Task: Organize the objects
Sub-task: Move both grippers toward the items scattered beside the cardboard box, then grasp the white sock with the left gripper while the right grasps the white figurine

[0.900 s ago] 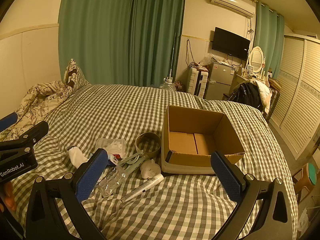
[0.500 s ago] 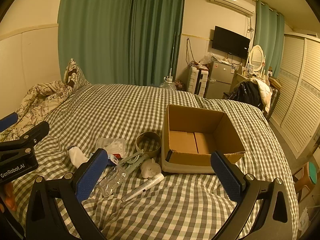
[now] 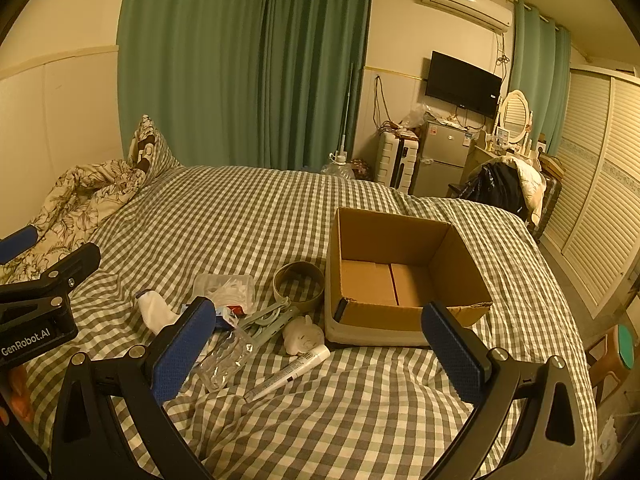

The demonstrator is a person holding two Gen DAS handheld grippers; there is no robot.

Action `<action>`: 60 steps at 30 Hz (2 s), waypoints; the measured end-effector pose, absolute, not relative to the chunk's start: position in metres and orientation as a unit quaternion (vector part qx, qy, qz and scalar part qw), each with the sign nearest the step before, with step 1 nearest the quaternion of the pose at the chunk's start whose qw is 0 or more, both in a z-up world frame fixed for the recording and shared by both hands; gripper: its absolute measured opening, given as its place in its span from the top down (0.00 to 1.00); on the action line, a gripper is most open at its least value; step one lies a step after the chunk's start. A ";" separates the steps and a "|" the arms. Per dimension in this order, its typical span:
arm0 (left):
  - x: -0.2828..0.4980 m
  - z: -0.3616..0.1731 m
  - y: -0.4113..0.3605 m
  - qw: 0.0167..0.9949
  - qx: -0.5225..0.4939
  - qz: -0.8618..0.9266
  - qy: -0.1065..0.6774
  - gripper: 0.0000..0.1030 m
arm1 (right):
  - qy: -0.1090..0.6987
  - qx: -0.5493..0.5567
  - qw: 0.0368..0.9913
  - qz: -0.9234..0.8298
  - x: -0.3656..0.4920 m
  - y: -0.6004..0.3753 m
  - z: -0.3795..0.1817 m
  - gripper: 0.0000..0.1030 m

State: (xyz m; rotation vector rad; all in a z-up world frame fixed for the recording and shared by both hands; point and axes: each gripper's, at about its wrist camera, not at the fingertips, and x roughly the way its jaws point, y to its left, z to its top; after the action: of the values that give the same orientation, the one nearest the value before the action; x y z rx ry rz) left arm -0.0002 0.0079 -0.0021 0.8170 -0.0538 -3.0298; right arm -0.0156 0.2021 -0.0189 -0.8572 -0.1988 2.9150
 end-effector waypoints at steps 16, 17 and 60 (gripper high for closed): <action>-0.028 -0.035 0.003 -0.003 0.312 -0.950 -0.008 0.00 | -0.078 -0.315 0.051 0.944 -0.033 0.202 -0.035 0.00; -0.030 -0.036 0.002 -0.005 0.315 -0.949 -0.004 0.00 | -0.080 -0.316 0.052 0.944 -0.036 0.202 -0.034 0.00; -0.101 -0.126 0.014 -0.073 0.449 -0.890 -0.012 0.48 | 0.020 -0.584 0.070 0.809 -0.193 0.234 -0.194 0.46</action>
State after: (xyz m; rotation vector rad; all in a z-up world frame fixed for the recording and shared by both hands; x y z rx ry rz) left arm -0.1011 0.0144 -0.1262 1.4809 -0.0391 -2.9353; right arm -0.1931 0.2337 -0.1937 -1.7558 0.0593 2.4332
